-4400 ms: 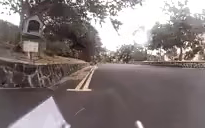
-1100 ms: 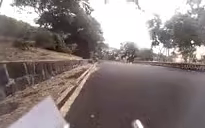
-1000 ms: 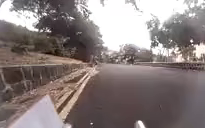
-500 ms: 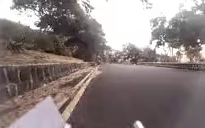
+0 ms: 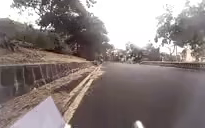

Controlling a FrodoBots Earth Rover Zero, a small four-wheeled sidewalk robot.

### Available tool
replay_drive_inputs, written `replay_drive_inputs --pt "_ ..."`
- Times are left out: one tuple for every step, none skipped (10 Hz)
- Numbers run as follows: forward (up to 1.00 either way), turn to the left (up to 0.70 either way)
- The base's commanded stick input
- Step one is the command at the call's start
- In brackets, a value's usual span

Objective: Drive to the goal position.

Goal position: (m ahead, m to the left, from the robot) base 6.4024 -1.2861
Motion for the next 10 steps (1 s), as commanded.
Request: replay_drive_inputs --pt "1.00 -0.33" --pt "1.00 -0.31" --pt "1.00 -0.02" --pt "1.00 -0.06" --pt "1.00 -0.11" --pt "1.00 -0.20" --pt "1.00 -0.29" --pt "1.00 -0.06" --pt "1.00 -0.05" --pt "1.00 -0.28"
